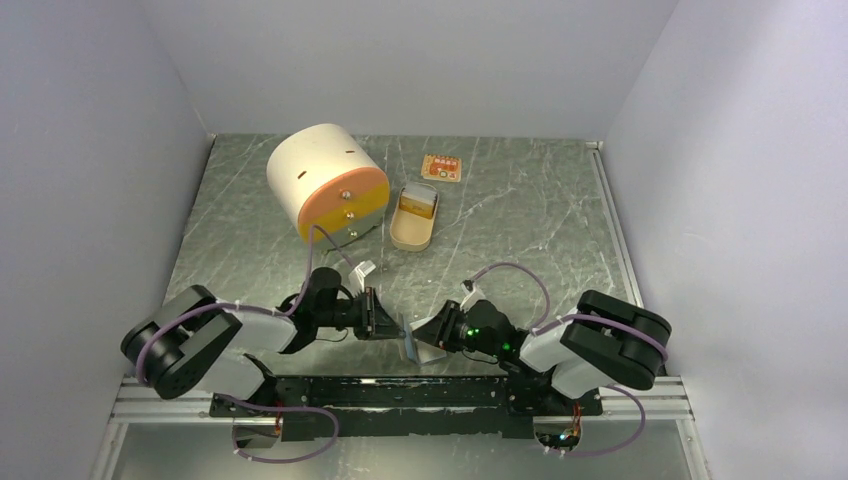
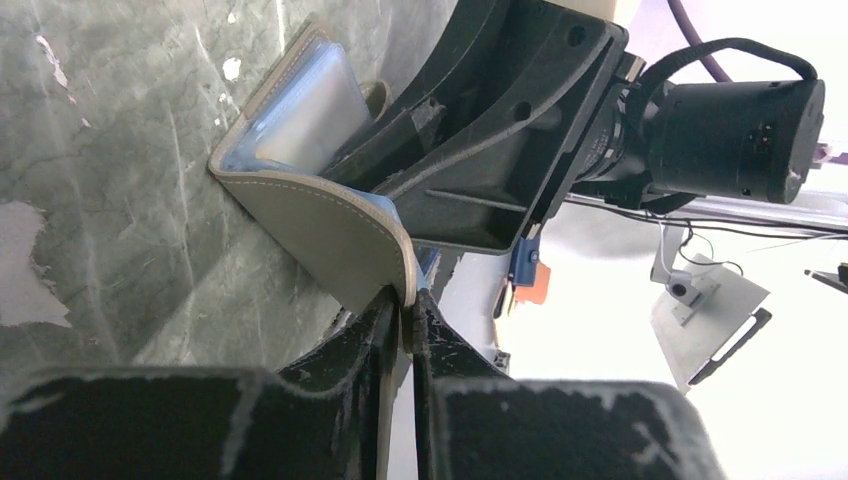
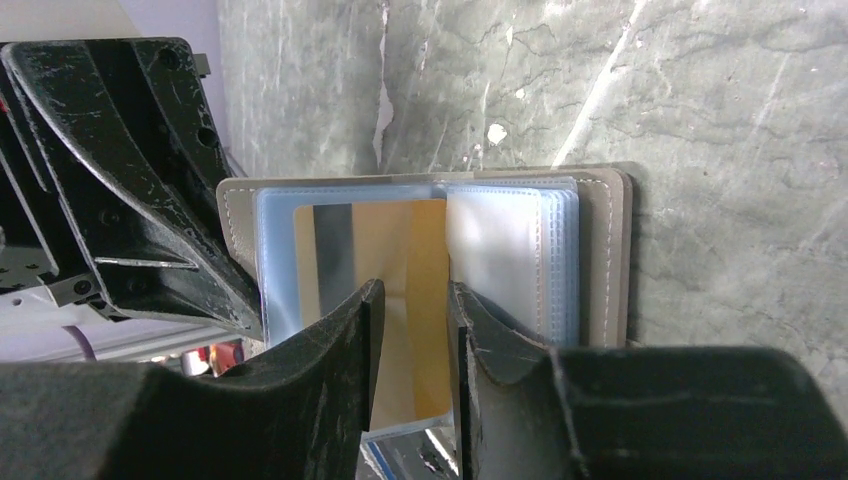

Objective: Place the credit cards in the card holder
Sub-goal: Insert the credit card into the card holder, then turn over the card slot in the card holder.

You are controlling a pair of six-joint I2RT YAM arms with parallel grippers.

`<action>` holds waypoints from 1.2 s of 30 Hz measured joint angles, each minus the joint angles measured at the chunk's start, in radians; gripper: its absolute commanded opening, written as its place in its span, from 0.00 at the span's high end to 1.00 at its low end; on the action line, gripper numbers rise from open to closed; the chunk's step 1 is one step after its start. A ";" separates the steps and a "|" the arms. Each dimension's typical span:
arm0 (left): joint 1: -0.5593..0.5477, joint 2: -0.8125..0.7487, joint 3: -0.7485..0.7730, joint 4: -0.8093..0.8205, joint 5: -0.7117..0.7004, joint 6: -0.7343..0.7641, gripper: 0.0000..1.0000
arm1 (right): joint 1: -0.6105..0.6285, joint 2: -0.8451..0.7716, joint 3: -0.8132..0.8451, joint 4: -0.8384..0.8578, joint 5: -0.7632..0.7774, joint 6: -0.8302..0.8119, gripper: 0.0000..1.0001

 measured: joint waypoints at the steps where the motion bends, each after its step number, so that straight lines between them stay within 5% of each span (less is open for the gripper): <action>1: -0.002 -0.016 0.010 -0.040 -0.008 0.006 0.85 | 0.000 -0.005 0.000 -0.007 0.002 -0.002 0.64; 16: -0.036 -0.031 0.134 -0.416 -0.185 0.109 0.87 | 0.000 -0.236 0.008 -0.288 0.087 -0.064 0.53; 33: -0.061 0.017 0.193 -0.443 -0.193 0.124 0.80 | 0.000 -0.108 -0.006 -0.127 0.074 -0.062 0.59; 36: -0.066 0.030 0.197 -0.438 -0.193 0.123 0.85 | 0.000 -0.106 -0.012 -0.116 0.072 -0.061 0.58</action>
